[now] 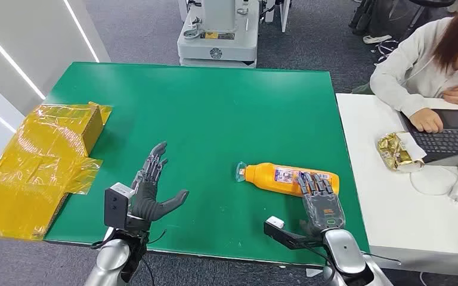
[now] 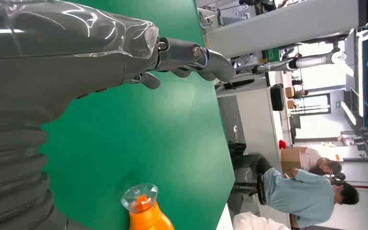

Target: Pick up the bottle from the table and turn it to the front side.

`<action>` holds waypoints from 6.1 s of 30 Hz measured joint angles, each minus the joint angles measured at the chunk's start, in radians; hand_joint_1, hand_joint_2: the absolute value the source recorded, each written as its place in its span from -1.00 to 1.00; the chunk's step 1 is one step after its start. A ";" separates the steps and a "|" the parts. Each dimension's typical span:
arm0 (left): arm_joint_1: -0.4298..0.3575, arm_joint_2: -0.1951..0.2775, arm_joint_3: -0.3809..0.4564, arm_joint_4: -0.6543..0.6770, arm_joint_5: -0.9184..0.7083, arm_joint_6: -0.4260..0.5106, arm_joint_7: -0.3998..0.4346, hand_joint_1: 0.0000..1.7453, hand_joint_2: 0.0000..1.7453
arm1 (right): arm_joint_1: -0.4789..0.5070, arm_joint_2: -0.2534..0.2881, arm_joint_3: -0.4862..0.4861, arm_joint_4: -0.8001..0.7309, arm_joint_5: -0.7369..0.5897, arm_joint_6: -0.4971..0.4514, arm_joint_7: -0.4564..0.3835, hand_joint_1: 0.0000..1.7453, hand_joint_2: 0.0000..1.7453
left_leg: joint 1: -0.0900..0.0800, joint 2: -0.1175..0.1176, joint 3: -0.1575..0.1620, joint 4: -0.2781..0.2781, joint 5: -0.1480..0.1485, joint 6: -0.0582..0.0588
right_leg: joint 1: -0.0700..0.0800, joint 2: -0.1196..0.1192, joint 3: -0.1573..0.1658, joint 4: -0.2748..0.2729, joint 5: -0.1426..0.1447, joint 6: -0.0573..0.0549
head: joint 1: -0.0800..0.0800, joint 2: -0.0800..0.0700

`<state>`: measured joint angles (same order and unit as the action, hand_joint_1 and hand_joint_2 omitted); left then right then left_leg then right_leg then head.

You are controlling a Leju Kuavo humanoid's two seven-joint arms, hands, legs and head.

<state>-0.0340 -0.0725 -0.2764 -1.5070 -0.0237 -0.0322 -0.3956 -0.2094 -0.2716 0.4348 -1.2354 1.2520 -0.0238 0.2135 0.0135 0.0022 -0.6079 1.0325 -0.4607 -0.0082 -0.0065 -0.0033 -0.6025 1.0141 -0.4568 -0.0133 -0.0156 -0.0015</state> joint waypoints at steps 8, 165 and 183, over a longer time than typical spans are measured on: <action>-0.014 0.001 0.000 0.026 0.007 -0.010 -0.004 -1.00 1.00 | -0.026 0.001 -0.044 0.032 -0.236 -0.025 -0.201 -1.00 1.00 | 0.000 0.001 0.001 0.000 0.000 0.000 | 0.000 0.001 0.001 0.000 0.001 0.000 | 0.000 0.000; -0.410 0.059 0.087 0.179 0.342 -0.211 0.105 -1.00 1.00 | -0.464 0.384 0.059 0.612 -0.973 -0.172 -0.771 1.00 1.00 | 0.000 -0.001 0.000 0.001 0.006 -0.003 | 0.000 0.000 -0.001 0.003 0.004 -0.001 | 0.000 0.000; -0.352 0.057 0.100 0.137 0.333 -0.239 0.109 -1.00 1.00 | -0.461 0.356 -0.013 0.609 -0.992 -0.173 -0.756 1.00 1.00 | 0.001 -0.001 0.000 0.000 0.006 -0.003 | 0.000 0.000 -0.001 0.003 0.004 -0.001 | 0.000 0.000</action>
<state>-0.3861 -0.0159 -0.1765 -1.3699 0.3097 -0.2708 -0.2864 -0.6709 0.0845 0.4213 -0.6263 0.2596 -0.1972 -0.5422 0.0142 0.0013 -0.6077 1.0330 -0.4546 -0.0112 -0.0062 -0.0034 -0.6032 1.0170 -0.4525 -0.0147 -0.0156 -0.0015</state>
